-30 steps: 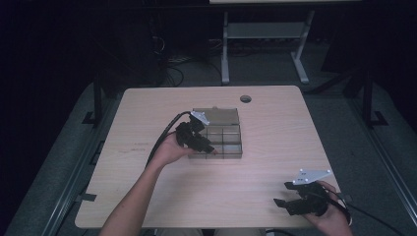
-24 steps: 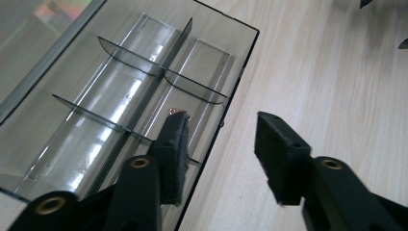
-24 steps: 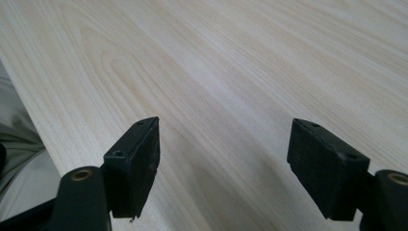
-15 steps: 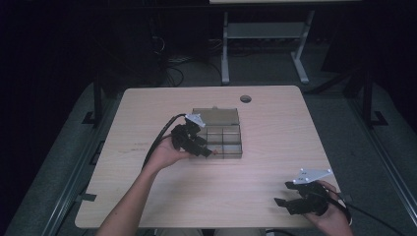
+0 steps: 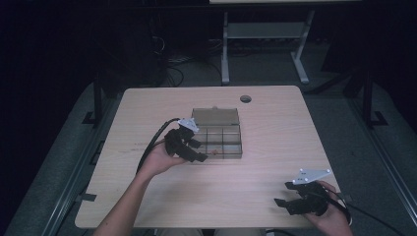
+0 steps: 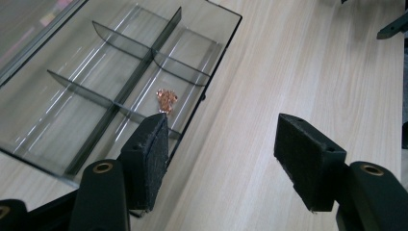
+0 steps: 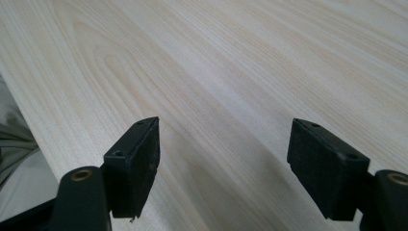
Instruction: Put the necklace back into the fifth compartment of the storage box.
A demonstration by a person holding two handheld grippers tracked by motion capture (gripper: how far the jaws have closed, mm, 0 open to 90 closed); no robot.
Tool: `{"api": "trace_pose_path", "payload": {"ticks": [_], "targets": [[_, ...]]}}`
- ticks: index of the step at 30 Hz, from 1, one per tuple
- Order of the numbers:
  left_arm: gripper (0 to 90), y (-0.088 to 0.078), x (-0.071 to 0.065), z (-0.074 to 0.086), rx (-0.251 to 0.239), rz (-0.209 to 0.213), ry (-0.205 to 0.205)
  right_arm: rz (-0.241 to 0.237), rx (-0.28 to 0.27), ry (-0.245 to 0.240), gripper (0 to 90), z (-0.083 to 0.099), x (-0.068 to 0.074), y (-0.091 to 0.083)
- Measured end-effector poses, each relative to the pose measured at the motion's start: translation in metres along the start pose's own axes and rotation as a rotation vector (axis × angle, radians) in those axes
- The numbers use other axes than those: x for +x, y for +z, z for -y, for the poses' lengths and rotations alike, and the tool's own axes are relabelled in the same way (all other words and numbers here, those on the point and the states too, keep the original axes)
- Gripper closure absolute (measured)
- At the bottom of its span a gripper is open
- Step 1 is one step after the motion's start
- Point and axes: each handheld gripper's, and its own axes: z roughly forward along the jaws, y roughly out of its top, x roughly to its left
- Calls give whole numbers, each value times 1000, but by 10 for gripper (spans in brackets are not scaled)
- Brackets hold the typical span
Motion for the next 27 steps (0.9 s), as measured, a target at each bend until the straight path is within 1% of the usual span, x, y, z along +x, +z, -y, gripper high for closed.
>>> {"api": "trace_pose_path", "payload": {"ticks": [4, 5, 6, 15, 21, 27], "targets": [[356, -4, -2, 5, -4, -11, 0, 1, 1, 0, 268, 0, 0, 0], [355, -4, -3, 7, -10, -13, -7, 1, -1, 0, 268, 0, 0, 0], [354, -5, -4, 8, -11, -15, -3, 3, 0, 0, 268, 0, -1, 0], [352, -10, -13, 17, -22, -11, 8, 10, 2, 7, 268, 1, -2, -1], [350, -14, -17, 25, -25, -18, 11, 12, 5, 13, 268, 2, -3, -1], [350, -18, -18, 35, -43, -21, -9, 9, 9, 11, 268, 2, -3, 0]]}}
